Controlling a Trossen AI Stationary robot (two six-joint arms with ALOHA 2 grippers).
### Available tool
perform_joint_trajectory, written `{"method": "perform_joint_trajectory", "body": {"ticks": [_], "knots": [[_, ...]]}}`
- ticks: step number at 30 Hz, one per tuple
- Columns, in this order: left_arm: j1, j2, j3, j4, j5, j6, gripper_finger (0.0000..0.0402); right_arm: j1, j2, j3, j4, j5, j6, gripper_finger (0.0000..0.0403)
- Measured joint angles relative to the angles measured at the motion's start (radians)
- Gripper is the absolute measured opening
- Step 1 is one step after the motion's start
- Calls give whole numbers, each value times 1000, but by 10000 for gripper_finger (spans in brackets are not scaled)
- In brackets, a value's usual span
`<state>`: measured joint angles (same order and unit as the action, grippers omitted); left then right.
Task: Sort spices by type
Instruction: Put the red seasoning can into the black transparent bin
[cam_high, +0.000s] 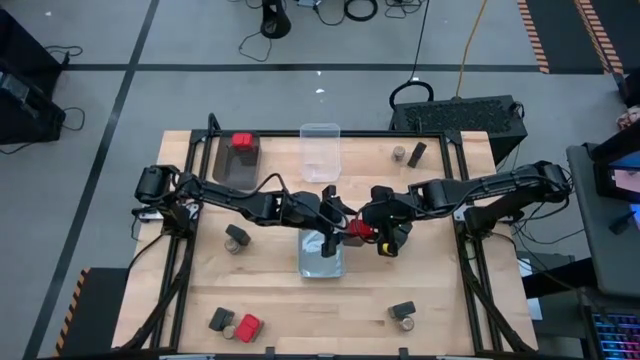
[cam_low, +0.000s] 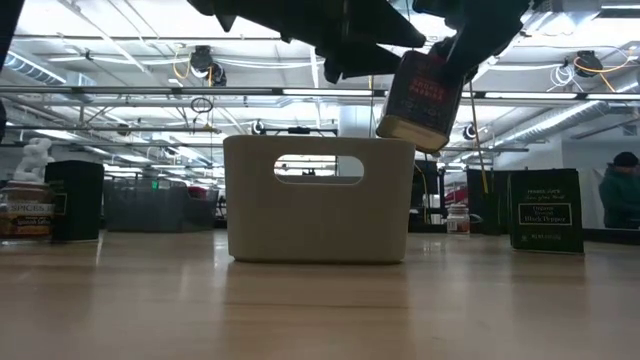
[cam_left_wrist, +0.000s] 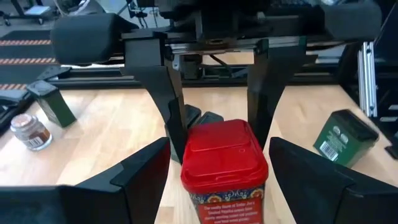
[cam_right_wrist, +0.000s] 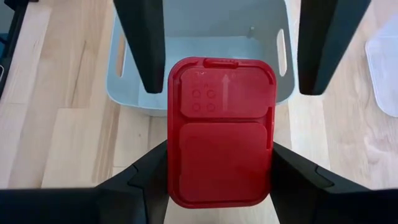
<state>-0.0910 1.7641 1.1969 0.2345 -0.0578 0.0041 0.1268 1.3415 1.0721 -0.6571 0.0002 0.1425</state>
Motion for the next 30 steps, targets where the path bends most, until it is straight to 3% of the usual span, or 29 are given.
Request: {"method": "perform_joint_trajectory", "body": {"ticks": [30], "knots": [[0, 0, 0, -44, 8, -23, 279, 0, 0, 0, 73, 5, -36, 203]]}}
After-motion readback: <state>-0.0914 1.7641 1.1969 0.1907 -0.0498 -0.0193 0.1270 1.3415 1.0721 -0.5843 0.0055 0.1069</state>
